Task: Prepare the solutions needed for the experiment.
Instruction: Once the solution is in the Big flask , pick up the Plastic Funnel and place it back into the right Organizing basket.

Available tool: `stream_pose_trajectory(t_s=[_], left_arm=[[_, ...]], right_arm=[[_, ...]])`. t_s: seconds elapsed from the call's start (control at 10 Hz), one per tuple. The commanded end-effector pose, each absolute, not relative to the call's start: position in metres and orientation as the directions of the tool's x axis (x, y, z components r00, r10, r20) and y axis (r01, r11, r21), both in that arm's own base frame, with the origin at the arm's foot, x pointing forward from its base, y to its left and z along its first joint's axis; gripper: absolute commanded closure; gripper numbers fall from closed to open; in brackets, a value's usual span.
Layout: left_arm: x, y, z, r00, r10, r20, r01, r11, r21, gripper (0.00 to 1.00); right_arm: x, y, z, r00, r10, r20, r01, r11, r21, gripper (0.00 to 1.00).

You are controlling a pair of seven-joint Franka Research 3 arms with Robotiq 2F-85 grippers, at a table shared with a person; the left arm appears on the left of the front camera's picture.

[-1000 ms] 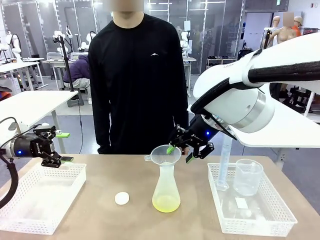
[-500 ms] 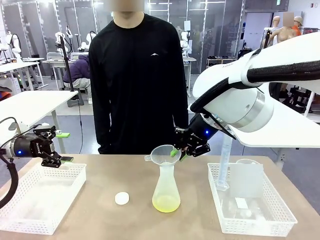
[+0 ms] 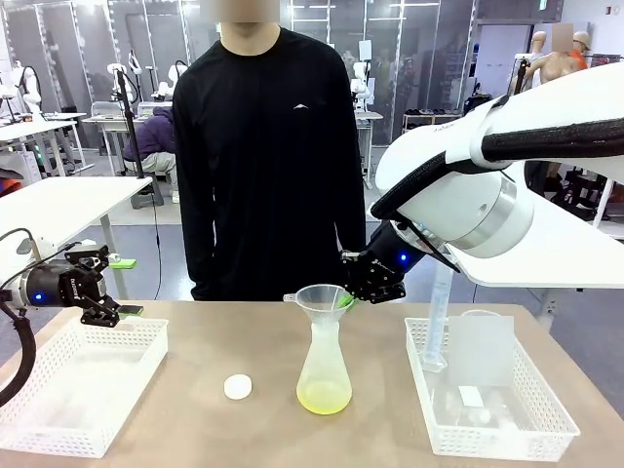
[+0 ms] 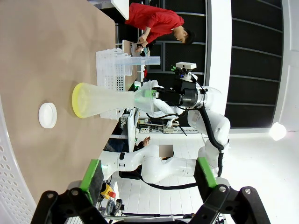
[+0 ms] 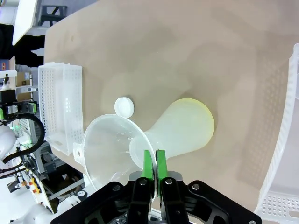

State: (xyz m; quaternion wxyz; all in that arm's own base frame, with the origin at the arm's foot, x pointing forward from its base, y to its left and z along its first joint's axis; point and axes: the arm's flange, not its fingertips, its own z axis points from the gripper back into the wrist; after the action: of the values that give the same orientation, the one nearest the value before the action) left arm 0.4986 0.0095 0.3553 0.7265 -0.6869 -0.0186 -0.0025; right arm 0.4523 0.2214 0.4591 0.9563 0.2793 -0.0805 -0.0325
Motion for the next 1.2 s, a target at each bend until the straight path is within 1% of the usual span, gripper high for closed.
stream_pose_trajectory(t_s=[0.0, 0.1, 0.2, 0.7, 1.1], left_arm=[[0.498, 0.01, 0.358, 1.0, 0.012, 0.023, 0.023, 0.05, -0.998, 0.0], [0.498, 0.01, 0.358, 1.0, 0.012, 0.023, 0.023, 0.05, -0.998, 0.0], [0.498, 0.01, 0.358, 1.0, 0.012, 0.023, 0.023, 0.05, -0.998, 0.0], [0.498, 0.01, 0.358, 1.0, 0.012, 0.023, 0.023, 0.05, -0.998, 0.0], [0.498, 0.01, 0.358, 1.0, 0.012, 0.023, 0.023, 0.05, -0.998, 0.0]], right_arm=[[0.453, 0.226, 0.464, 0.984, -0.138, 0.113, 0.056, 0.839, 0.541, 1.0], [0.451, 0.225, 0.467, 0.984, -0.129, 0.121, 0.043, 0.836, 0.548, 1.0], [0.448, 0.225, 0.469, 0.985, -0.123, 0.118, 0.044, 0.853, 0.519, 1.0], [0.429, 0.227, 0.501, 0.968, -0.093, 0.234, -0.049, 0.842, 0.537, 1.0], [0.408, 0.224, 0.537, 0.928, -0.08, 0.364, -0.132, 0.844, 0.521, 1.0]])
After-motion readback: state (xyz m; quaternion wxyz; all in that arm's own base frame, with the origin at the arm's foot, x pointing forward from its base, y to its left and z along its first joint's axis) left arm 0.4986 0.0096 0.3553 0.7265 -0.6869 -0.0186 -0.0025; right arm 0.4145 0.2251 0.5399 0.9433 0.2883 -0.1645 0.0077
